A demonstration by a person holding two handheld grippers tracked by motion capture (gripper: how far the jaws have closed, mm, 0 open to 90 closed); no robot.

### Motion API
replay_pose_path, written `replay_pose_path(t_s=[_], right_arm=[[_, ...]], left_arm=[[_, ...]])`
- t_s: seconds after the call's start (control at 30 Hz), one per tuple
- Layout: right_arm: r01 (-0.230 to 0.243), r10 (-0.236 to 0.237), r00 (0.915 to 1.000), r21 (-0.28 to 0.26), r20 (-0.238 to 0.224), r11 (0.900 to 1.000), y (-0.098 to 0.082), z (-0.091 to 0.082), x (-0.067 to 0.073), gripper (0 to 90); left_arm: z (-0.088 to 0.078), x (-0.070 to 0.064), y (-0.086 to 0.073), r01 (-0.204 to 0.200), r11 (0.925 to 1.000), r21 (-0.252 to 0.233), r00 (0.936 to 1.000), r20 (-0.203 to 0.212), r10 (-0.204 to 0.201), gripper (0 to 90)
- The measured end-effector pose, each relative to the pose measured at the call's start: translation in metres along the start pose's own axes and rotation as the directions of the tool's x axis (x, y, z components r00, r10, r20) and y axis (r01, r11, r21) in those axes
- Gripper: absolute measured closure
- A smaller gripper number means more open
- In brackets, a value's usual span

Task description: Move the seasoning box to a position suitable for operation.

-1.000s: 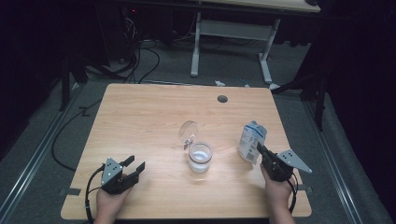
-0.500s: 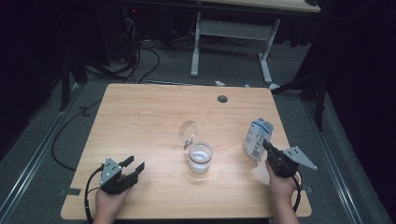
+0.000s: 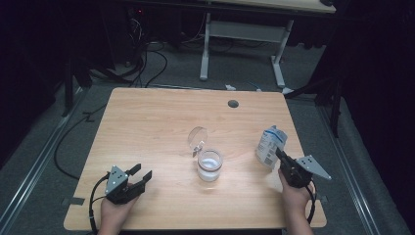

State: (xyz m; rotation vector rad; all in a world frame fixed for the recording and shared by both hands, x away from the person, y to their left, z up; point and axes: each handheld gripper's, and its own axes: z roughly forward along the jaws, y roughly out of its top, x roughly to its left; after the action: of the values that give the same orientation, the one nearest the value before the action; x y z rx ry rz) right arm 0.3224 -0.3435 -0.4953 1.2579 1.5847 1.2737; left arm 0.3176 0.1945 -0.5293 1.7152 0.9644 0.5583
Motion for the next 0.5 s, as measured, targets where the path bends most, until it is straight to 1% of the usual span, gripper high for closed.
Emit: replay_pose_path(t_s=[0.13, 0.17, 0.3, 0.5], right_arm=[[0.004, -0.004, 1.0, 0.004, 0.001, 1.0, -0.0013, -0.002, 0.0005, 89.4], [0.004, -0.004, 1.0, 0.005, 0.001, 1.0, -0.0015, -0.0023, 0.0006, 89.3], [0.007, -0.007, 1.0, 0.01, 0.006, 1.0, -0.0021, -0.0034, 0.0011, 88.3], [0.008, -0.008, 0.9999, 0.016, 0.008, 1.0, -0.0027, -0.0036, 0.0014, 83.2]], left_arm=[[-0.0007, 0.0007, 0.0, 0.0, 1.0, 0.0, 1.0, -0.003, 0.0, 47.2], [-0.0004, 0.0005, -0.0001, 0.0, 1.0, 0.001, 1.0, 0.003, 0.0, 47.2], [0.0, 0.0, 0.0, -0.002, 1.0, 0.003, 1.0, 0.006, 0.002, 47.0], [0.0004, 0.0004, -0.0004, 0.001, 1.0, 0.004, 1.0, 0.008, -0.001, 47.0]])
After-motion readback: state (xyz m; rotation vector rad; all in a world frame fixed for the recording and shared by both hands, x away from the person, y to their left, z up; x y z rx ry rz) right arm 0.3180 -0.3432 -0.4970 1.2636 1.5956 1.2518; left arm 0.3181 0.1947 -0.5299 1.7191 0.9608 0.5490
